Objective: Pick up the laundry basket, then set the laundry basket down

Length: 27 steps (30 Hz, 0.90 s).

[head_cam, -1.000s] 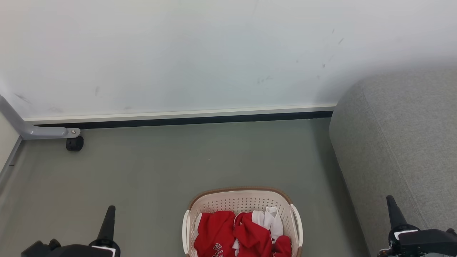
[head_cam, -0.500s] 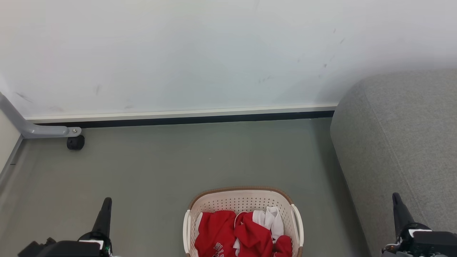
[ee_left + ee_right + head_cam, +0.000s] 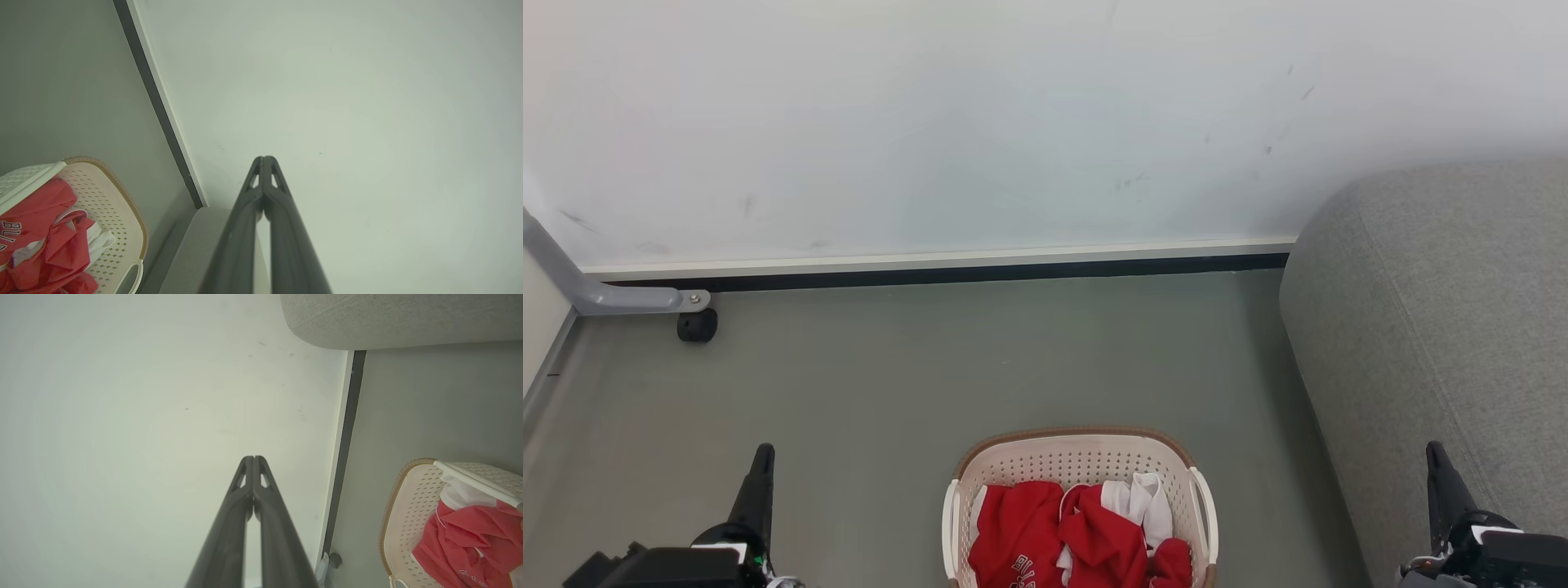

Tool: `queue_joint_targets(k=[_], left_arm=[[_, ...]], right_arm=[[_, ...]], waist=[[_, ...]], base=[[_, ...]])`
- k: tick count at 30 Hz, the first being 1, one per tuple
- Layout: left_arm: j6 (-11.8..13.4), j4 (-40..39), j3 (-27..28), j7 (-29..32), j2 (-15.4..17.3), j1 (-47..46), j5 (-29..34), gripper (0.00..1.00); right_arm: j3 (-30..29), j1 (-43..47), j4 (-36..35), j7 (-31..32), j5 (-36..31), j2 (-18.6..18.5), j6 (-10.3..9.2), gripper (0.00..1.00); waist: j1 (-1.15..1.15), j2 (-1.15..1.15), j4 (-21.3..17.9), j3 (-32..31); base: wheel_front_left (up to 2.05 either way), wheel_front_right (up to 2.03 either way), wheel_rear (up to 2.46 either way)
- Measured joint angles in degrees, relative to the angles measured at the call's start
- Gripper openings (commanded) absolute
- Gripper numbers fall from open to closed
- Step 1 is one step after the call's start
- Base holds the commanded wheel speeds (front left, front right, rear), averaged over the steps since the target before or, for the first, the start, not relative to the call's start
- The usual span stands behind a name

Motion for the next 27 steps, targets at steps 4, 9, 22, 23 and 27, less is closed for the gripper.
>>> queue_joint_targets(k=[4,9,22,23,27], left_arm=[[0.0,0.02,0.0,0.0,-0.01,0.0,0.0,0.0],[0.0,0.03,0.0,0.0,-0.01,0.0,0.0,0.0],[0.0,0.08,0.0,0.0,-0.02,0.0,-0.07,0.0],[0.0,0.08,0.0,0.0,-0.02,0.0,-0.08,0.0],[0.0,0.09,0.0,0.0,-0.02,0.0,-0.08,0.0]], right_arm=[[0.0,-0.01,0.0,0.0,0.0,0.0,0.0,0.0],[0.0,-0.01,0.0,0.0,0.0,0.0,0.01,0.0],[0.0,-0.02,0.0,-0.01,0.0,0.01,0.36,0.0],[0.0,-0.02,0.0,-0.01,0.01,0.01,0.36,0.0],[0.0,-0.02,0.0,-0.01,0.01,0.01,0.36,0.0]], waist=[[0.0,0.0,0.0,0.0],[0.0,0.0,0.0,0.0],[0.0,0.0,0.0,0.0],[0.0,0.0,0.0,0.0],[0.0,0.0,0.0,0.0]], base=[[0.0,0.0,0.0],[0.0,0.0,0.0],[0.0,0.0,0.0],[0.0,0.0,0.0],[0.0,0.0,0.0]])
